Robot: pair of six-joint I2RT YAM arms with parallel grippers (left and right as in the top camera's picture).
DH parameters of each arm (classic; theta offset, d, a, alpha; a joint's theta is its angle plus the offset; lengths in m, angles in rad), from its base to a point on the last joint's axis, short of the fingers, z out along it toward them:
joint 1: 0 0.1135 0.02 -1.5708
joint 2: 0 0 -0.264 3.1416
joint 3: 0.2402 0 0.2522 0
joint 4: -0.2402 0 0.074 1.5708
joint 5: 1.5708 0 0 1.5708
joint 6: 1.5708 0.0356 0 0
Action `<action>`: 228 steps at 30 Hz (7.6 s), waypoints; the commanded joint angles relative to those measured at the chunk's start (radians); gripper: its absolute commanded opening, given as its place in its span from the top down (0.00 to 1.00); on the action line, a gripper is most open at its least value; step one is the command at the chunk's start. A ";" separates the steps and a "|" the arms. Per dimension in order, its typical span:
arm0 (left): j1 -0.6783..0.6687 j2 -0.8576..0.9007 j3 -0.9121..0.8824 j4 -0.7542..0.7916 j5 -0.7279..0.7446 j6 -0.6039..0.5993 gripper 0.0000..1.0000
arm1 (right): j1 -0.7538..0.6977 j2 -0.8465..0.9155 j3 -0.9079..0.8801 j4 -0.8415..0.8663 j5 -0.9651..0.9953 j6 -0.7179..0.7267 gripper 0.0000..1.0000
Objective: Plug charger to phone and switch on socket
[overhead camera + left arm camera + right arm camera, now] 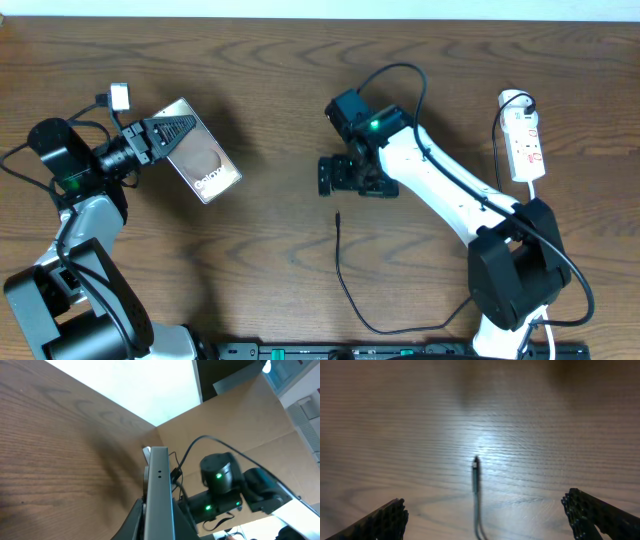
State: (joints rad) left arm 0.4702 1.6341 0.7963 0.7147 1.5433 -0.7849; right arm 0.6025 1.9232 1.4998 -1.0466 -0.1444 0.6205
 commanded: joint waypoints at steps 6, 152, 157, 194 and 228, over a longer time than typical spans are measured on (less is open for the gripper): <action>0.003 -0.020 0.011 0.008 0.027 0.007 0.92 | 0.003 0.010 -0.084 0.014 0.011 0.022 0.01; 0.003 -0.020 0.011 0.008 0.028 0.014 0.92 | 0.091 0.158 -0.152 0.069 -0.051 0.096 0.99; 0.003 -0.020 0.011 0.008 0.028 0.014 0.92 | 0.056 0.157 -0.151 0.146 -0.323 -0.119 0.99; 0.003 -0.020 0.011 0.008 0.028 0.017 0.92 | -0.034 0.157 -0.151 0.045 -0.294 -0.346 0.99; 0.003 -0.020 0.011 -0.004 0.028 0.025 0.92 | 0.096 0.158 -0.173 -0.091 -0.068 -0.142 0.99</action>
State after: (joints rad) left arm 0.4702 1.6341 0.7963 0.7067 1.5433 -0.7765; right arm 0.6907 2.0712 1.3468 -1.1450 -0.2276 0.4641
